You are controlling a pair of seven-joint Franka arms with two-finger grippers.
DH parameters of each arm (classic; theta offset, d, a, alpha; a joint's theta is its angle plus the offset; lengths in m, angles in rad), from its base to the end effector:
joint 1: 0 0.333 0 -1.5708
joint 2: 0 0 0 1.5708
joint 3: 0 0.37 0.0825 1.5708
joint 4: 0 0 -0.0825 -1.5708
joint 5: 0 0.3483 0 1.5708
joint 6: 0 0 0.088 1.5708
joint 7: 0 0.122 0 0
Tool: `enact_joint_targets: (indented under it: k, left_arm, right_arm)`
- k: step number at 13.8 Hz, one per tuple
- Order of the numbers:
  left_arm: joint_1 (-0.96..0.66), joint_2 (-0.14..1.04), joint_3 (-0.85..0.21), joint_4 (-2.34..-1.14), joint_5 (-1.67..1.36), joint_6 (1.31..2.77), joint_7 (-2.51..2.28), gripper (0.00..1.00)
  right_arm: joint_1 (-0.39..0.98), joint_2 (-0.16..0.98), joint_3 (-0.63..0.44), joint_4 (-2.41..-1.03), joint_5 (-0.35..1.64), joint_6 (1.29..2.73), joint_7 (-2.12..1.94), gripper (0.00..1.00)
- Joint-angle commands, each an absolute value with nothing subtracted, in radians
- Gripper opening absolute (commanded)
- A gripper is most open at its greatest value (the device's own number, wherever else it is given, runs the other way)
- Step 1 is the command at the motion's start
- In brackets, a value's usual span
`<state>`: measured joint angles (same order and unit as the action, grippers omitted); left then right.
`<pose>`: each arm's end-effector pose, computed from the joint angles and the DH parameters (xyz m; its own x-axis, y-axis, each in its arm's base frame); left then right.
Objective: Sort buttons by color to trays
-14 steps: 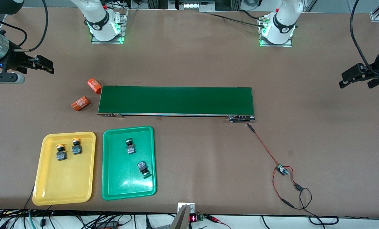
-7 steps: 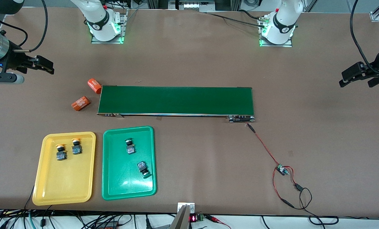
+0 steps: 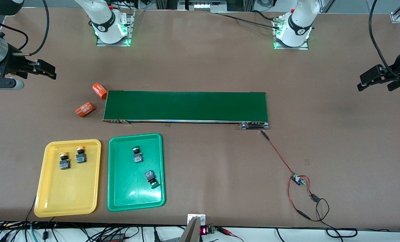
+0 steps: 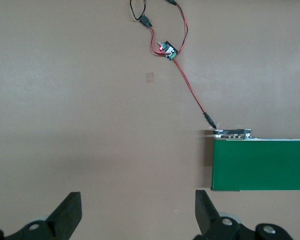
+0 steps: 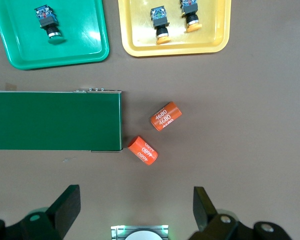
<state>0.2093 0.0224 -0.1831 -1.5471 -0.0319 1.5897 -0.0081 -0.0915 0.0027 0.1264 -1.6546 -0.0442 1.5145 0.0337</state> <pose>0.5292 0.0114 0.6641 0.9992 0.0350 0.0203 0.0343 -0.9988 0.0361 0.5073 0.0120 0.6217 0.9901 -0.0016 -0.1407 0.0053 -0.9988 0.0484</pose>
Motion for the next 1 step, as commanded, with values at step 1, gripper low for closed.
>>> enact_joint_targets:
  k: [1]
  left_arm:
    - [0.219,-0.005,-0.186,-1.572,-0.032,1.586,0.003,1.0]
  right_arm:
    - [0.012,0.045,0.016,-1.583,-0.049,1.468,0.035,1.0]
